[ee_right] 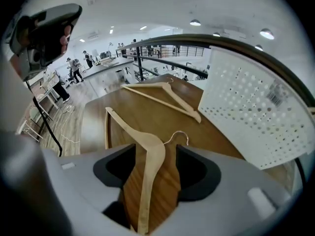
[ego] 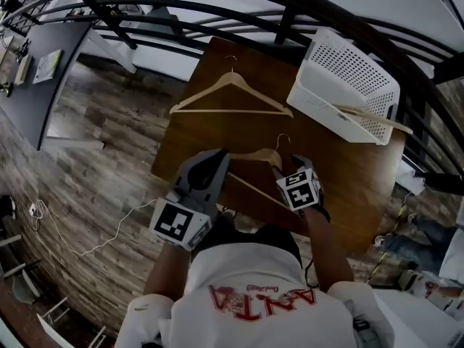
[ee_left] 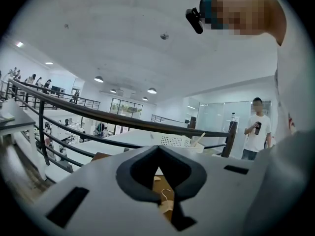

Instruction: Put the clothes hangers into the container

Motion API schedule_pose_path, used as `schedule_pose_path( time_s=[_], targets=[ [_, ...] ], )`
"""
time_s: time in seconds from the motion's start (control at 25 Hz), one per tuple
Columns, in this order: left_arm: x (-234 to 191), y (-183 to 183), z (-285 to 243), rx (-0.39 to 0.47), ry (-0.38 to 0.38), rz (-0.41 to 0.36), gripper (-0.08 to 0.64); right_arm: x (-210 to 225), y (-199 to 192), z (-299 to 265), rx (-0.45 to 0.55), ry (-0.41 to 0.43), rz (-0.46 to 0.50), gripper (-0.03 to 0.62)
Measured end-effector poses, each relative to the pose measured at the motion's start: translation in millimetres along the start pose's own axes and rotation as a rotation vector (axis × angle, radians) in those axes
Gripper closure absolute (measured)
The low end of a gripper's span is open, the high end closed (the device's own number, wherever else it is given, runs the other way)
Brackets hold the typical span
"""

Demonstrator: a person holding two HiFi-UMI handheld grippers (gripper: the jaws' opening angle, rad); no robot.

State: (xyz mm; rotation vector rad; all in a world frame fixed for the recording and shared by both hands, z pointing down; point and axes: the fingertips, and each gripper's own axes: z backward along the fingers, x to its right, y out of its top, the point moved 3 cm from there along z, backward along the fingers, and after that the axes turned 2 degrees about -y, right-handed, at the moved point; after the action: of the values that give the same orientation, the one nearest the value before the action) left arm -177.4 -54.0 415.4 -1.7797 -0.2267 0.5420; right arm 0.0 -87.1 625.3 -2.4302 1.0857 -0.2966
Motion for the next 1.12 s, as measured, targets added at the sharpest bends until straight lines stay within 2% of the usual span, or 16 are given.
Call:
schedule_pose_path(
  time_s=[0.32, 0.56, 0.64, 0.72, 0.88, 1.12],
  targets=[
    [-18.5, -29.4, 13.7, -0.038, 0.016, 0.047, 0.551, -8.1, -33.3, -66.9, -0.150, -0.017, -0.027, 0.354],
    [-26.2, -40.1, 18.1, -0.046, 0.017, 0.068, 0.551, -5.6, -40.9, -77.5, -0.153, -0.028, -0.076, 0.351],
    [-28.3, -40.0, 18.3, -0.043, 0.016, 0.072, 0.551, -7.0, -40.1, -77.4, -0.142, -0.025, -0.085, 0.358],
    [-28.1, -39.5, 18.6, -0.045, 0.003, 0.068, 0.551, -10.3, -35.6, -76.6, -0.121, -0.031, -0.085, 0.413],
    [-23.3, -38.0, 17.2, -0.046, -0.019, 0.058, 0.551, -13.4, -37.0, -68.1, -0.090, -0.064, -0.093, 0.419],
    [-13.1, -19.3, 7.4, -0.012, -0.046, 0.045, 0.551, -4.4, -16.5, -11.3, 0.078, -0.150, -0.075, 0.420]
  ],
)
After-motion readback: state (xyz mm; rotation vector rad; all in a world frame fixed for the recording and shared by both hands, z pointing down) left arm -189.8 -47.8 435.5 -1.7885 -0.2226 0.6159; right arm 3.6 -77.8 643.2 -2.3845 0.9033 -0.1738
